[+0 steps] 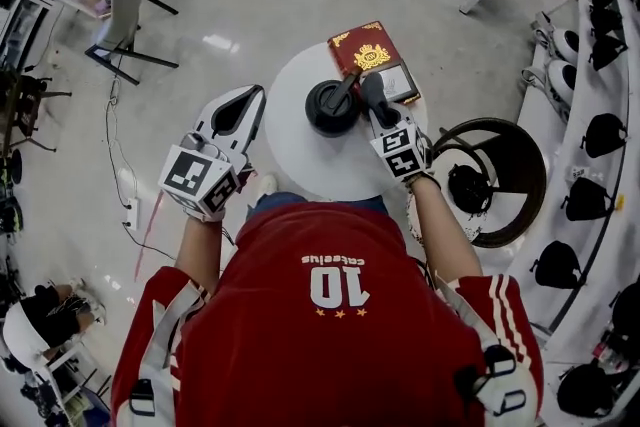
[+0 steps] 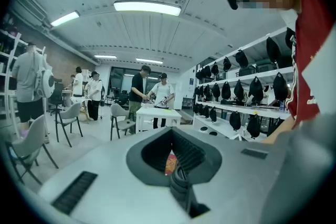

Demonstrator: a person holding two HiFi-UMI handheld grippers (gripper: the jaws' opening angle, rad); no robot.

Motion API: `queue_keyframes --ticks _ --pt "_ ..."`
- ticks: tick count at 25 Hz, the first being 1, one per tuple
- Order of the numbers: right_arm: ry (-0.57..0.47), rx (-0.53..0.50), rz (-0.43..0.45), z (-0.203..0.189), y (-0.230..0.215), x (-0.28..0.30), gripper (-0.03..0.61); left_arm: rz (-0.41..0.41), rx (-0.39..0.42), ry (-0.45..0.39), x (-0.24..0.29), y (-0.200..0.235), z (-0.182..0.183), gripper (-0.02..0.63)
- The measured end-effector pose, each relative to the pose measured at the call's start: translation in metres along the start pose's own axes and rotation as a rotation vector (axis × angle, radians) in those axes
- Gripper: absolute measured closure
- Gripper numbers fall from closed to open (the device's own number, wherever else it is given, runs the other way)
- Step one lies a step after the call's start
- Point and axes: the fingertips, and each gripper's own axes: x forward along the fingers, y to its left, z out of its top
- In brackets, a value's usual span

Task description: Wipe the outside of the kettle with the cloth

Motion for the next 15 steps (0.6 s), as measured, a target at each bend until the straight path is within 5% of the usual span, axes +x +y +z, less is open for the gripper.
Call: queue_keyframes --ticks 9,15 --pt "0.060 -0.136 0.034 -0.008 0.011 0.023 0.534 0.055 -0.017 -0.001 -0.010 0.008 -0.002 0.608" --pt "0.084 -0.122 0.045 -0.017 0.018 0.021 0.534 0.038 -0.018 0.000 -0.008 0.008 -0.002 0.609"
